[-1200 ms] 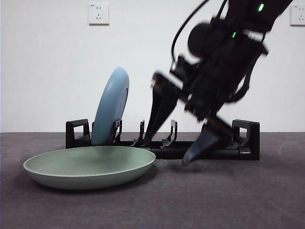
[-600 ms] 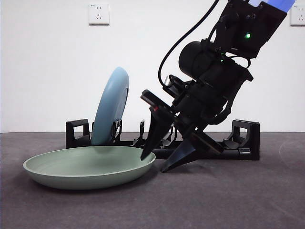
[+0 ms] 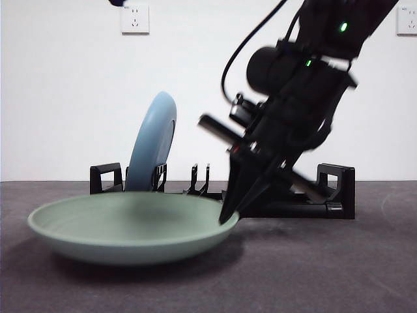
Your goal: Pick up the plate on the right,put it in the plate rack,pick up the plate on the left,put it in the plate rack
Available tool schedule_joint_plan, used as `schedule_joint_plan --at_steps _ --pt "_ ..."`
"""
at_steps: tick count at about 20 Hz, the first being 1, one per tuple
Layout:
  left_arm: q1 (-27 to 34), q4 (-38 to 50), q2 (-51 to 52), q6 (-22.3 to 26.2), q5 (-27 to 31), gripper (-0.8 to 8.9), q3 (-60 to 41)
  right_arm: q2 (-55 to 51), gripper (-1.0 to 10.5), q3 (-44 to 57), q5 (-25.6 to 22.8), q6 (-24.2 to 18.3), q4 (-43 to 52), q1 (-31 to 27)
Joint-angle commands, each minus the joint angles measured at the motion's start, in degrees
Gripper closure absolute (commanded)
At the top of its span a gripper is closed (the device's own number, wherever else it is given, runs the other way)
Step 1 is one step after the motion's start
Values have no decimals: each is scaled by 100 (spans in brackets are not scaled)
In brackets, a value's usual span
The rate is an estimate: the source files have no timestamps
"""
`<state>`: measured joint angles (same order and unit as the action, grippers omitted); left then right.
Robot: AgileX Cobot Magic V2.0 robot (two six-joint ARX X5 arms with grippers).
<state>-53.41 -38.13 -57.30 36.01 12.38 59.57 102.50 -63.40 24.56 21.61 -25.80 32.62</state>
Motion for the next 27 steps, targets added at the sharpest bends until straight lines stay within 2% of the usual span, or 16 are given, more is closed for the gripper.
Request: schedule_joint_plan --at_steps 1,6,9,13,15,18,20,23,27 --pt "-144 4 -251 2 -133 468 -17 -452 963 31 35 -208 -262 -4" --pt "-492 -61 -968 4 -236 469 -17 -1416 963 31 -109 -236 -728 -155" --pt "-785 -157 -1344 9 -238 471 -17 -1788 963 31 -107 -389 -1154 -452" --pt "-1108 -177 -1591 9 -337 472 -17 -1996 963 31 -74 -568 -1565 -767" --pt "-1113 -173 -1681 7 -586 472 -17 -2070 963 31 -57 -608 -1631 -820" --pt "-1108 -160 -1880 7 -586 479 -17 -2173 963 31 -48 -610 -1648 -828" --pt "-1106 -133 -2026 9 -586 583 -17 -2243 963 31 -48 -610 -1672 -828" --pt "-1106 -116 -2166 7 -560 611 -17 -2332 963 31 -48 -625 -1679 -828" --pt "-1106 -109 -2243 9 -503 832 -17 -2474 963 31 -50 -632 -1681 -831"
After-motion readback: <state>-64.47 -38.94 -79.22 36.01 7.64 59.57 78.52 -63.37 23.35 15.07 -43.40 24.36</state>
